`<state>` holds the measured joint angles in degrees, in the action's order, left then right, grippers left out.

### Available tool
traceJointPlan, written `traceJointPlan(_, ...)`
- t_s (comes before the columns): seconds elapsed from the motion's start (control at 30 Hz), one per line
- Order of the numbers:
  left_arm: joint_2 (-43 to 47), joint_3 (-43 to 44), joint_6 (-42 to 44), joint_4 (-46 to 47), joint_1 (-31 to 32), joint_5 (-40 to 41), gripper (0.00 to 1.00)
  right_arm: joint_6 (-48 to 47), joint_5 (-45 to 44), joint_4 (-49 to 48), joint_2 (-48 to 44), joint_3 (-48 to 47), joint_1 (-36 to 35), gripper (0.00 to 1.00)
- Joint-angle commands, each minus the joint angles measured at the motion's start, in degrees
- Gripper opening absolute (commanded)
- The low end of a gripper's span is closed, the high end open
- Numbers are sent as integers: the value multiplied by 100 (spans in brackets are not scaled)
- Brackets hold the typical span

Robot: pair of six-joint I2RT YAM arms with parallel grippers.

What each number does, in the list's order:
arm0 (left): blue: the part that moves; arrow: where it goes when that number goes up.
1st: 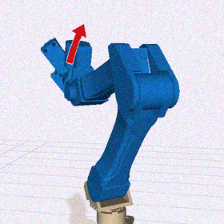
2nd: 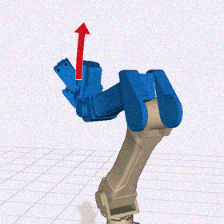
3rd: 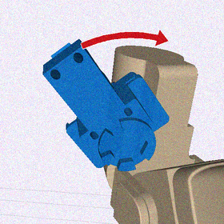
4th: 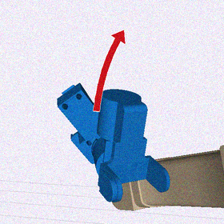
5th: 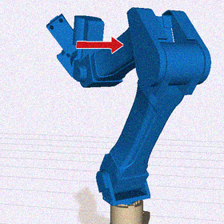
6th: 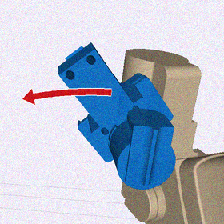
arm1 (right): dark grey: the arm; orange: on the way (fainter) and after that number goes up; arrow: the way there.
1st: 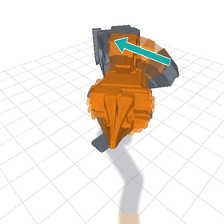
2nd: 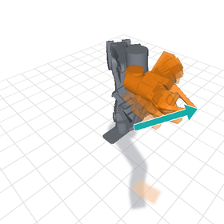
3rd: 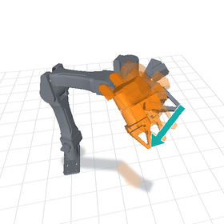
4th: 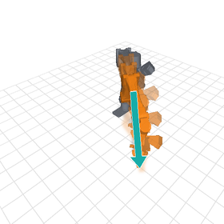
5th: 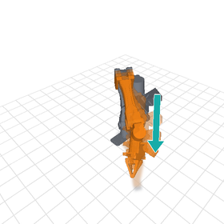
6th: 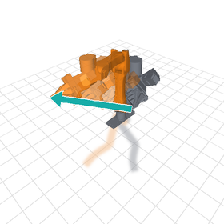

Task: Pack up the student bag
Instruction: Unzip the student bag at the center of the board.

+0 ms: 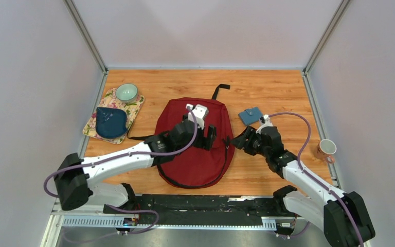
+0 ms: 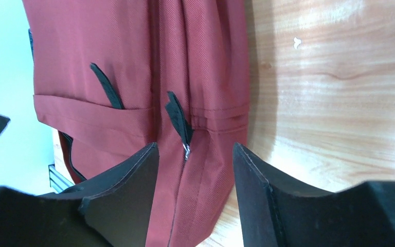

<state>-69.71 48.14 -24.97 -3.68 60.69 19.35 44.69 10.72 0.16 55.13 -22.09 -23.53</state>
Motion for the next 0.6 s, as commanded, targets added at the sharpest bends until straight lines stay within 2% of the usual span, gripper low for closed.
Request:
traceJointPlan(0.0, -806, 924, -218, -475, -250, -511, 86, 330, 211, -209, 15, 187, 6, 58)
traceJointPlan(0.17, -1876, 2039, -245, -1036, -320, -748, 86, 479, 246, -210, -187, 407, -46, 58)
traceJointPlan(0.33, -2388, 2384, -403, -1170, -408, -802, 84, 471, 299, -113, -345, 468, -46, 58)
traceJointPlan(0.57, -2837, 2717, -377, -1424, -479, -459, 81, 444, 317, -34, -468, 442, -47, 58)
